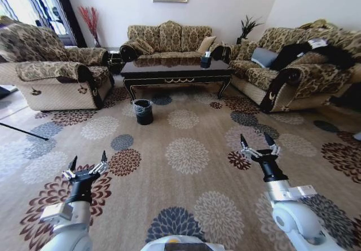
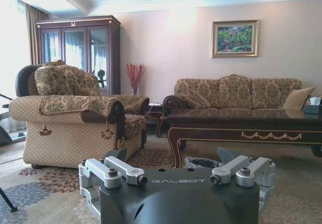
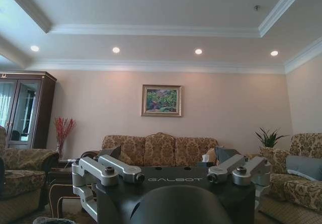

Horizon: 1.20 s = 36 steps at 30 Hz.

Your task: Move to the front of the table and pick up the trash from the floor, then place it into the trash bin.

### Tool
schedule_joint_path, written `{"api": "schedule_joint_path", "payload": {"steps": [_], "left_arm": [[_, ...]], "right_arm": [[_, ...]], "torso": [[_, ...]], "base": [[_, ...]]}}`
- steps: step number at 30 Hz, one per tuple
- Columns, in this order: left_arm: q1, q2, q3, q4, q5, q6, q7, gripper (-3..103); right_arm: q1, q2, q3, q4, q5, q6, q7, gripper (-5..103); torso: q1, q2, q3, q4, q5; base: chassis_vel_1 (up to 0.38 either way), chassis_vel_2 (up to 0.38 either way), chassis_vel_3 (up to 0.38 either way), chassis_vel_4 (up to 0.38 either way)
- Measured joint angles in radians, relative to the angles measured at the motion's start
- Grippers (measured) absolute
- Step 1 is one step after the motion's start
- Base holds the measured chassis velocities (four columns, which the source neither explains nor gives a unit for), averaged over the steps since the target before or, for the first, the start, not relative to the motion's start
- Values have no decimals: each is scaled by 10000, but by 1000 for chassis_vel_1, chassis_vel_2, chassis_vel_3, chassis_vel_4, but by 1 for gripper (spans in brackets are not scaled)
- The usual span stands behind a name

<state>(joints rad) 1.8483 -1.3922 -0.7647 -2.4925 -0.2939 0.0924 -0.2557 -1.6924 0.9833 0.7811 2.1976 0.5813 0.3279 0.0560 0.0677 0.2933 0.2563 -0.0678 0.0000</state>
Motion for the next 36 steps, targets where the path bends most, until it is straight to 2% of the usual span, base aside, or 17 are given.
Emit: {"api": "schedule_joint_path", "payload": {"steps": [36], "left_arm": [[0,0,0,0,0,0,0,100]], "right_arm": [[0,0,0,0,0,0,0,100]], "torso": [[477,1408,932,0,0]], "base": [[0,0,0,0]]}}
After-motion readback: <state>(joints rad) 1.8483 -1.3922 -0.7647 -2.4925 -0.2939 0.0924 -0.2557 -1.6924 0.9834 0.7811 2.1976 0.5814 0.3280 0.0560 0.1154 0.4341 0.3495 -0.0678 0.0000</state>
